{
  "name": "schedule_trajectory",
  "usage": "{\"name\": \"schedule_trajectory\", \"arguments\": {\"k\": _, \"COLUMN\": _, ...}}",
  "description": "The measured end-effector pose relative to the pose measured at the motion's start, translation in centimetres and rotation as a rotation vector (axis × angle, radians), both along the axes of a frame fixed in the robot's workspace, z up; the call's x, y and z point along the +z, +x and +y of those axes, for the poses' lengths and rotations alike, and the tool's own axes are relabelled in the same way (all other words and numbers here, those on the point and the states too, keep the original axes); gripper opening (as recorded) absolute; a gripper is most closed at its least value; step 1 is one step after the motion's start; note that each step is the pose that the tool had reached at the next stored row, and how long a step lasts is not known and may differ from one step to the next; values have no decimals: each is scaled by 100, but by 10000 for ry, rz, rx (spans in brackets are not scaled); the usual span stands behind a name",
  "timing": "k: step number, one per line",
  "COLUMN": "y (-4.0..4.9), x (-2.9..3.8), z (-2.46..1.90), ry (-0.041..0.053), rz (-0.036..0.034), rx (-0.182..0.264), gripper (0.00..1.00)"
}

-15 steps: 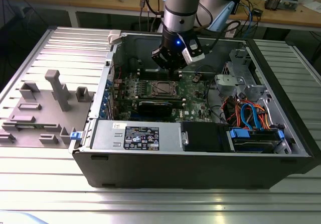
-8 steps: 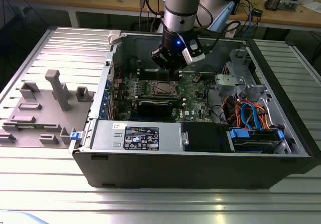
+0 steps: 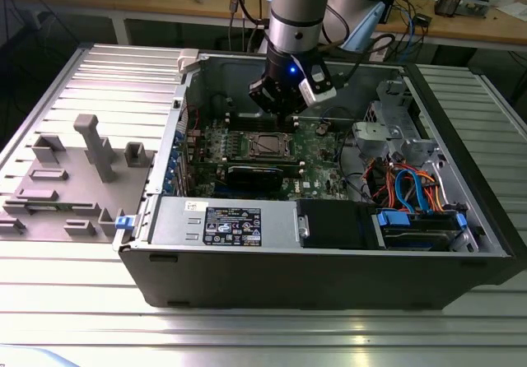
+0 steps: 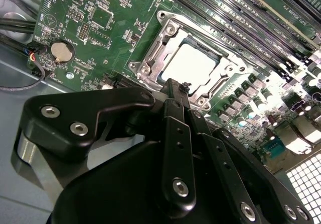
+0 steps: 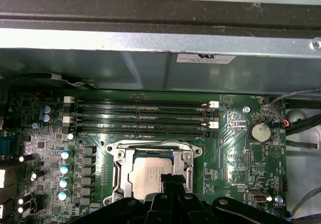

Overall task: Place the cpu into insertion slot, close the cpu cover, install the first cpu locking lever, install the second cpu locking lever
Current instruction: 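Install the second cpu locking lever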

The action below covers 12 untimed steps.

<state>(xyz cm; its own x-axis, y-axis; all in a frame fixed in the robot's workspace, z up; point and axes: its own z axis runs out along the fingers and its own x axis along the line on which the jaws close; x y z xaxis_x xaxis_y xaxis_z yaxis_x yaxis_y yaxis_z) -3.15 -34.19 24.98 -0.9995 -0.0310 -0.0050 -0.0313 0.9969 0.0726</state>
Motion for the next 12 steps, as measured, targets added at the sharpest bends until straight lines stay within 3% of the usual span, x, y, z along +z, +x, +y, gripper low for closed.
{"name": "schedule_trajectory", "arguments": {"k": 12, "y": 0, "x": 0, "z": -30, "ry": 1, "rz": -1, "rx": 0, "gripper": 11}}
